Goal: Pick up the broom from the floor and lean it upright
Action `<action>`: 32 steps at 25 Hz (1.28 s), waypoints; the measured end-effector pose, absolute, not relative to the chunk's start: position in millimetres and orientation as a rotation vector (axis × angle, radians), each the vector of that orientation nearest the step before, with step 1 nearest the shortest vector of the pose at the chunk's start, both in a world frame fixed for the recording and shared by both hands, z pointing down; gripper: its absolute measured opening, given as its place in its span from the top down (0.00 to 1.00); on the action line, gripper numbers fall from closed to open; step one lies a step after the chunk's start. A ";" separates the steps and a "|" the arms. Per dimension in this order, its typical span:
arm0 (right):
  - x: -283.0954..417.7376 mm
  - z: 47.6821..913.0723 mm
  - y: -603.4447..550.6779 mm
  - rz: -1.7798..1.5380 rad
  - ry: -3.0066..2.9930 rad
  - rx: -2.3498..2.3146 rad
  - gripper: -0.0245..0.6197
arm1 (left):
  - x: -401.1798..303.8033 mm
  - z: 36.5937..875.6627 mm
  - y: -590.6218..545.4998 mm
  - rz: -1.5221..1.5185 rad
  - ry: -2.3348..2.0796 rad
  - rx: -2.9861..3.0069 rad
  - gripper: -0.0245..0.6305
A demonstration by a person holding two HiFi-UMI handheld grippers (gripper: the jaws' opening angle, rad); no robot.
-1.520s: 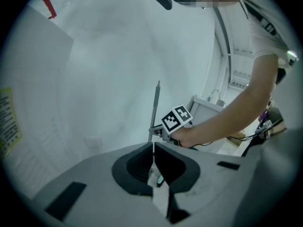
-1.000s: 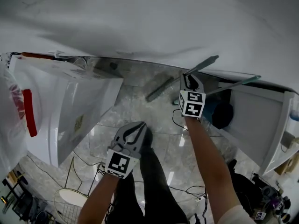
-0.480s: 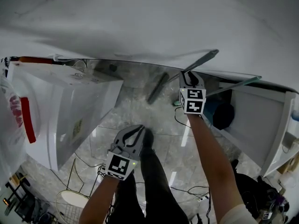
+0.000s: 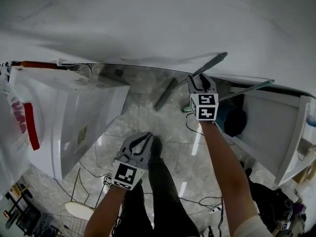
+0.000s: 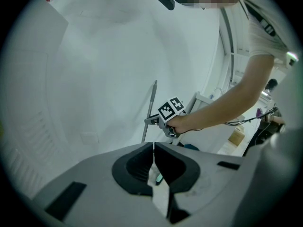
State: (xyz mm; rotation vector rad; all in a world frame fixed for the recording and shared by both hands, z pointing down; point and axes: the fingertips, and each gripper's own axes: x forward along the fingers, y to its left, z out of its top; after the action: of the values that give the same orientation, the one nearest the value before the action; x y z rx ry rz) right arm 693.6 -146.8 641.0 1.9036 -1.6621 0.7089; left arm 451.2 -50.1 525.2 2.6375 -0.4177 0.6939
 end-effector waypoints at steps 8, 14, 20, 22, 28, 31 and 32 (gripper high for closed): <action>692.6 613.5 -138.3 0.682 -1.660 1.889 0.67 | 441.0 509.8 -51.2 0.689 -0.436 2.674 0.94; 684.8 569.8 -122.3 0.644 -1.673 1.866 0.68 | 431.5 472.6 -51.2 0.677 -0.444 2.705 0.94; 661.3 490.1 -90.9 0.617 -1.701 1.838 0.77 | 418.8 407.1 -43.1 0.700 -0.442 2.719 0.94; 650.0 453.8 -91.0 0.585 -1.725 1.850 0.82 | 414.2 384.4 -46.7 0.698 -0.441 2.723 0.94; 619.4 359.1 -56.8 0.554 -1.761 1.877 0.95 | 395.7 316.9 -26.2 0.663 -0.430 2.719 0.94; 595.9 315.8 -34.6 0.523 -1.782 1.875 0.96 | 383.7 290.6 -7.2 0.659 -0.414 2.705 0.94; 587.4 302.9 -26.5 0.507 -1.785 1.874 0.96 | 378.9 280.8 0.0 0.660 -0.401 2.699 0.94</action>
State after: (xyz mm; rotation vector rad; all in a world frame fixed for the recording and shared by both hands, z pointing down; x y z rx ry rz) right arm 587.4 -26.5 302.9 1.8738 -1.7855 0.5070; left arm 378.9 0.0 280.8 2.6994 -0.4006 0.6596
